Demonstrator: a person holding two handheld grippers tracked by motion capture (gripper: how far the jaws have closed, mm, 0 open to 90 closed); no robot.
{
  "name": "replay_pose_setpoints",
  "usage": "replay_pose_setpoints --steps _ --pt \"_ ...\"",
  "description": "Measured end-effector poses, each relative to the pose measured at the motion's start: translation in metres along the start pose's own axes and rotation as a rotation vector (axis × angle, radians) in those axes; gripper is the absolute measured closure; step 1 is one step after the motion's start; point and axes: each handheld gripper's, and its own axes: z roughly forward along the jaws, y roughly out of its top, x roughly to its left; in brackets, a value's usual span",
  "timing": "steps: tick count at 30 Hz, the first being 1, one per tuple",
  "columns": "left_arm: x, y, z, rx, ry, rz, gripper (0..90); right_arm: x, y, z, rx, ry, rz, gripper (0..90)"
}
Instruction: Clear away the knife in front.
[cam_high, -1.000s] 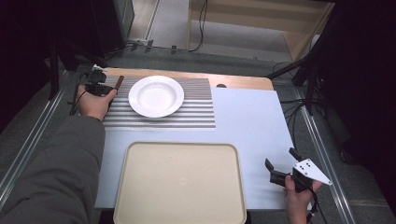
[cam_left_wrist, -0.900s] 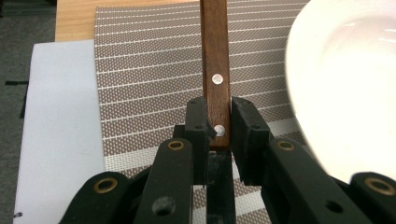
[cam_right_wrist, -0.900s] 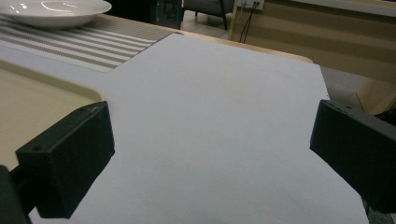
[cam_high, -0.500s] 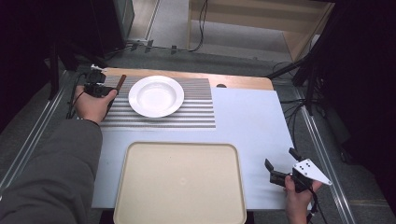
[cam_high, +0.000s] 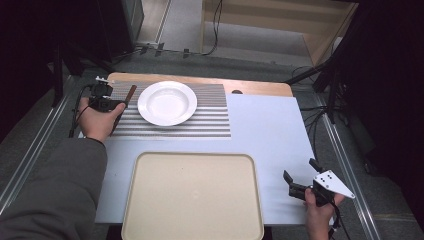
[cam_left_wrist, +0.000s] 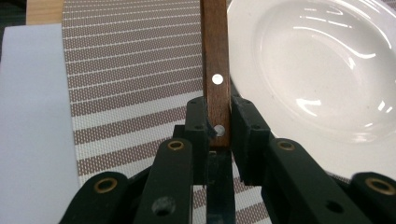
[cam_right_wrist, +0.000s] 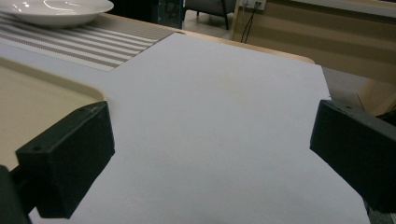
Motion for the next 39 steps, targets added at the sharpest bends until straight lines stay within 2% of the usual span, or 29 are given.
replay_pose_setpoints --steps 19,38,39 --pt "-0.016 -0.021 -0.021 -0.032 -0.035 0.041 76.7 0.000 0.000 0.000 0.000 0.001 0.001 0.0" --pt "-0.043 -0.049 -0.044 -0.069 -0.077 0.092 76.7 0.000 0.000 -0.001 -0.001 0.002 -0.003 0.0" --pt "-0.046 -0.053 -0.046 -0.070 -0.081 0.105 76.7 0.000 0.000 -0.001 -0.001 0.003 -0.003 0.0"
